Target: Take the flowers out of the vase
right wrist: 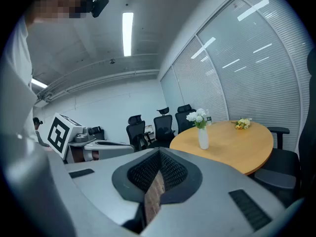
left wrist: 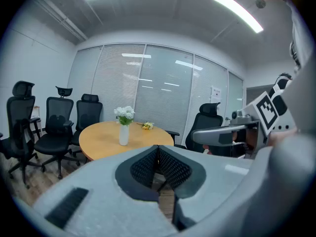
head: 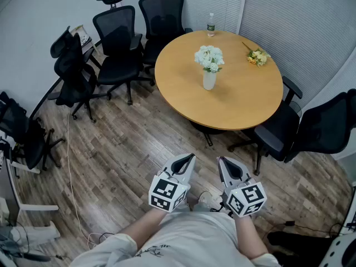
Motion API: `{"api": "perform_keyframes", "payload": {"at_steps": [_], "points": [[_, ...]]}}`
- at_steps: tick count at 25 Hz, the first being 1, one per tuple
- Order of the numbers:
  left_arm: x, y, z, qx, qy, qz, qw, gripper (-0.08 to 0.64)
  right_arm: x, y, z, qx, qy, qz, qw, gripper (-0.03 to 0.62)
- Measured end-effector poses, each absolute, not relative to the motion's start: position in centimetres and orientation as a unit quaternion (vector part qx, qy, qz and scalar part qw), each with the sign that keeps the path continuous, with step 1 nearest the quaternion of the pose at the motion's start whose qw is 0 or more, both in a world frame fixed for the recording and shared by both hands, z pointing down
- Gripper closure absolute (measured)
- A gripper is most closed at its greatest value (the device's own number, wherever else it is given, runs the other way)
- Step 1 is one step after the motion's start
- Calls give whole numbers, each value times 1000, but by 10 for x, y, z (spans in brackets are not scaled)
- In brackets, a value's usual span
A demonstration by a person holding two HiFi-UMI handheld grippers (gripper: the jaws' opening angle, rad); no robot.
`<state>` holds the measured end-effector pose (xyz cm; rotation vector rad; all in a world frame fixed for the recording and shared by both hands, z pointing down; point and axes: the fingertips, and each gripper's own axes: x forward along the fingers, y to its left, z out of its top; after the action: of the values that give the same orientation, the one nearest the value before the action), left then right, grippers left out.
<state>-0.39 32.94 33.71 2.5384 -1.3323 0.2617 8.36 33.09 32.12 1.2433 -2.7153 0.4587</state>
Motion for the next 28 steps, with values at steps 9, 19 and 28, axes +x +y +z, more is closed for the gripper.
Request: {"api": "perform_keyframes", "payload": {"at_steps": [9, 19, 28], "points": [[-8, 330, 335, 875, -458, 87, 131, 551, 78, 332, 322, 412, -897, 151, 63, 586], [-33, 333, 334, 880, -450, 86, 123, 550, 60, 331, 316, 432, -886, 167, 29, 584], [-42, 323, 334, 891, -431, 81, 113, 550, 44, 323, 324, 432, -885, 170, 26, 584]]}}
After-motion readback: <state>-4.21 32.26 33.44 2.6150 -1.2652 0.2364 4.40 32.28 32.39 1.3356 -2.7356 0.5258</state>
